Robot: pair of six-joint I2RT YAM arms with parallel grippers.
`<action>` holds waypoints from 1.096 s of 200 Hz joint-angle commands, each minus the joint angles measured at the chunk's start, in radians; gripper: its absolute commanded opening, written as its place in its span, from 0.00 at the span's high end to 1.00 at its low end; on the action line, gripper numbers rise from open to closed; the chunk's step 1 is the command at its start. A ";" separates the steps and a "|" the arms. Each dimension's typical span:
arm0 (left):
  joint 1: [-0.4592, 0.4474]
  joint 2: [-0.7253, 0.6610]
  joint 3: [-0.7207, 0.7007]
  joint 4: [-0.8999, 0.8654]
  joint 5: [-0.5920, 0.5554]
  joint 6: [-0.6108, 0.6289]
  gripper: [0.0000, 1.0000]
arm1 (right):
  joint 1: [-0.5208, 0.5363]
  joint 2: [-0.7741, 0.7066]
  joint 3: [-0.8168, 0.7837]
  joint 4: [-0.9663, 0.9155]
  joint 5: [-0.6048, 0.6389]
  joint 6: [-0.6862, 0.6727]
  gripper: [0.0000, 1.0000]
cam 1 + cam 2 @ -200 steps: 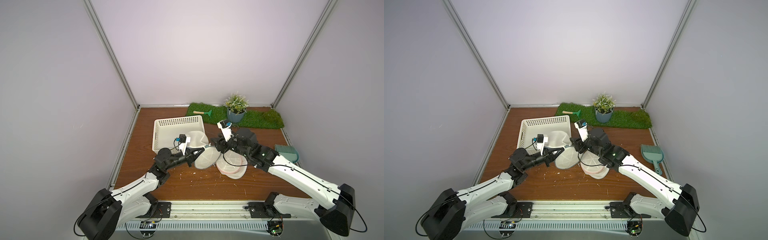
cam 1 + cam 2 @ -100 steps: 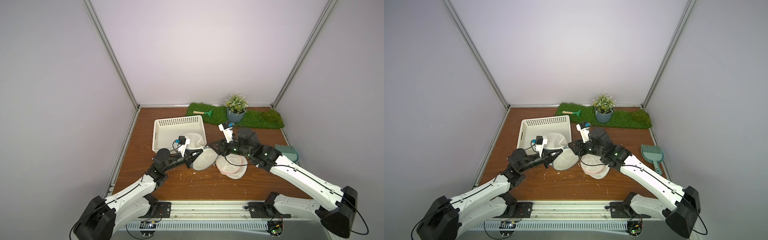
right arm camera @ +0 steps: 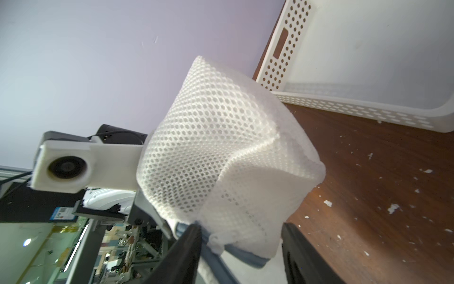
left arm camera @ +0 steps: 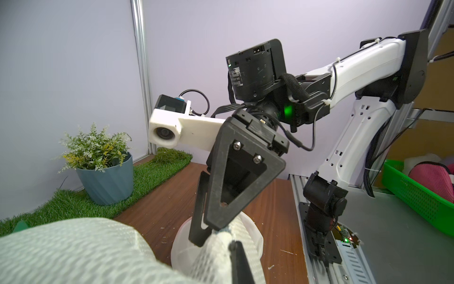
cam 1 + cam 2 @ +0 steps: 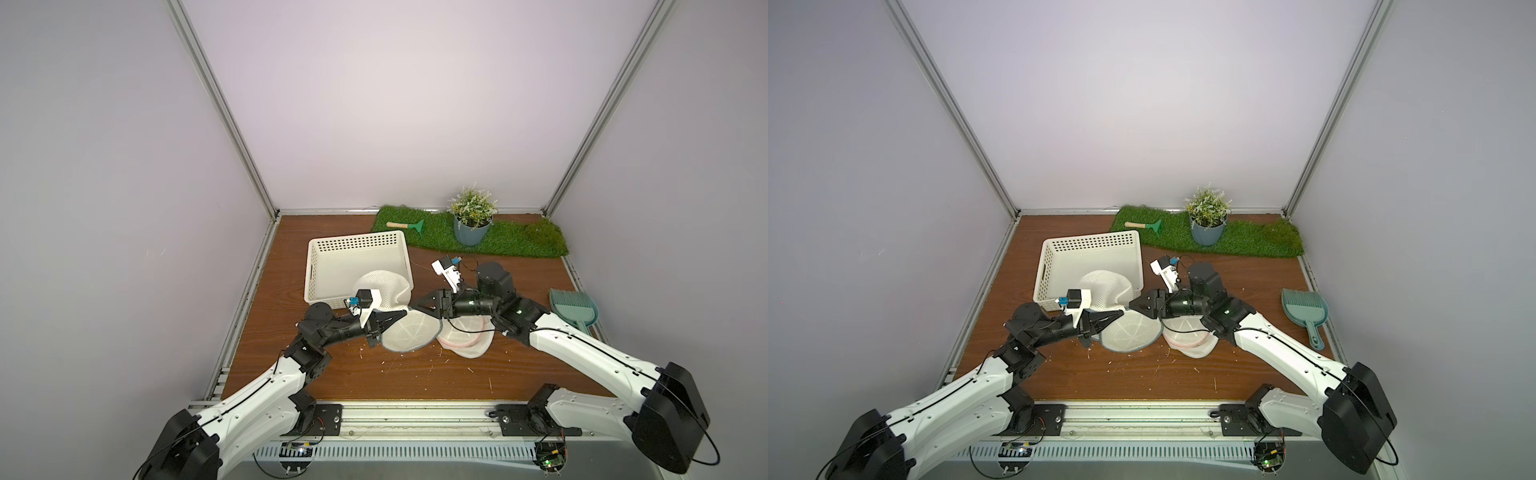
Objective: Turn the laundry bag inside out
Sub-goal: Zip the zipper on the laundry bag.
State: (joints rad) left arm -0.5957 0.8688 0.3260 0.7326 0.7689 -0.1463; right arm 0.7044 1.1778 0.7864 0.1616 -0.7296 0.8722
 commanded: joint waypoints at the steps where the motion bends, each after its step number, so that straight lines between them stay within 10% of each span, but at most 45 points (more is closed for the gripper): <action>1: -0.009 0.008 0.011 0.021 0.020 0.045 1.00 | -0.002 -0.013 -0.007 0.201 -0.147 0.114 0.41; 140: -0.008 0.012 0.023 -0.077 -0.095 0.088 1.00 | -0.065 -0.060 -0.029 0.127 -0.159 0.085 0.58; 219: -0.009 -0.026 0.003 -0.034 -0.018 0.125 1.00 | -0.099 -0.050 -0.046 0.023 -0.081 0.011 0.36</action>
State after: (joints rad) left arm -0.5961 0.8627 0.3260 0.6483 0.7136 -0.0463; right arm 0.6090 1.1275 0.7536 0.1726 -0.8036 0.9100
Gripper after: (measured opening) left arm 0.056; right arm 0.610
